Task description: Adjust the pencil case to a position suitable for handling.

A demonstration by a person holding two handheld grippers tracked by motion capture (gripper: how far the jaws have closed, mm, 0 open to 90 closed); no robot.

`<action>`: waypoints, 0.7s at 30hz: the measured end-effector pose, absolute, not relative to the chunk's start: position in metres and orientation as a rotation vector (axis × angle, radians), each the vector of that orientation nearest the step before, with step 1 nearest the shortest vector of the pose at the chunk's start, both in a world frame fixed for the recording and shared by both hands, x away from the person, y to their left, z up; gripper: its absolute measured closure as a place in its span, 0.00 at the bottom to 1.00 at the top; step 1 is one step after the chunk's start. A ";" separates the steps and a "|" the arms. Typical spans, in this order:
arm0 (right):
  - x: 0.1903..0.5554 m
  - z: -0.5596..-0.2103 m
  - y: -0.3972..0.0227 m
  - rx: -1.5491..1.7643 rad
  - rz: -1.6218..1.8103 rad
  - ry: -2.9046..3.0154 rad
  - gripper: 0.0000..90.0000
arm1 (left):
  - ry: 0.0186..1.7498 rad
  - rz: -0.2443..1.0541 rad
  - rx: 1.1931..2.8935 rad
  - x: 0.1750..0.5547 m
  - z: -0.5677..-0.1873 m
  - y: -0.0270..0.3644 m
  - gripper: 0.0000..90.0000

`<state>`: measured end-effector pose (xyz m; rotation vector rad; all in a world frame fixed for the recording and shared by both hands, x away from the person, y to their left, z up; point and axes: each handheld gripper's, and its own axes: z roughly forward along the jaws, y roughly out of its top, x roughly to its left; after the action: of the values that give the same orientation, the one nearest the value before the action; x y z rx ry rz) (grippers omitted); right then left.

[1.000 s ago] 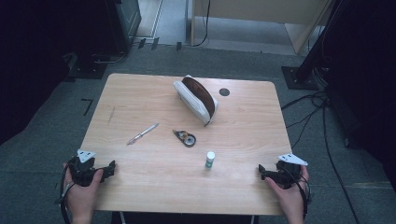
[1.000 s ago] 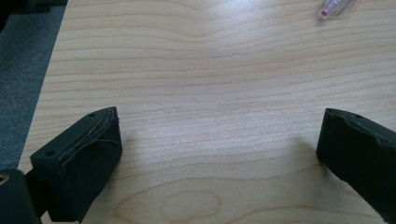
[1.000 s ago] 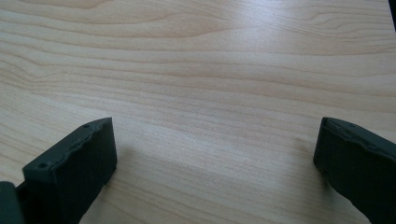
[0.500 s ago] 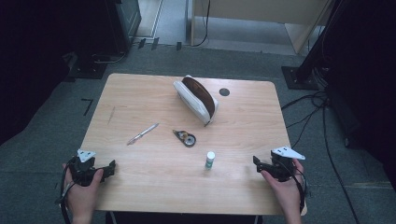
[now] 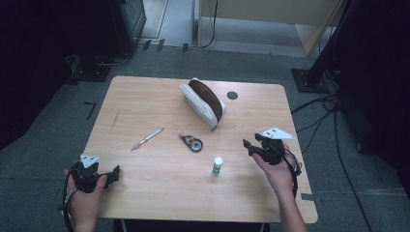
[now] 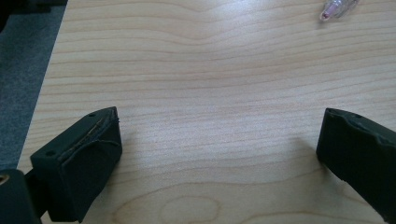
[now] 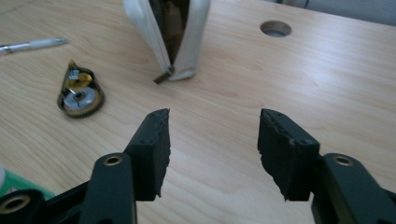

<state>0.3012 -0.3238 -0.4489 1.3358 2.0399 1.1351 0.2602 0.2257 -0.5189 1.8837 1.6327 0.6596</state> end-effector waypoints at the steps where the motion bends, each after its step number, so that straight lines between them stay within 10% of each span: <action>1: 0.301 -0.449 -0.324 1.336 1.135 2.040 0.51 | 1.633 0.660 1.884 0.260 -0.519 0.226 0.00; 13: 0.343 -0.439 -0.291 1.229 1.224 2.086 0.75 | 1.625 0.657 1.893 0.260 -0.519 0.226 0.00; 21: 0.377 -0.436 -0.282 1.261 1.207 2.103 0.74 | 1.614 0.653 1.903 0.261 -0.519 0.225 0.00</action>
<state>0.3767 -0.2818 -0.4363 1.2607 2.1029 1.2069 0.2610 0.2248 -0.5187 1.9032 1.6140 0.6528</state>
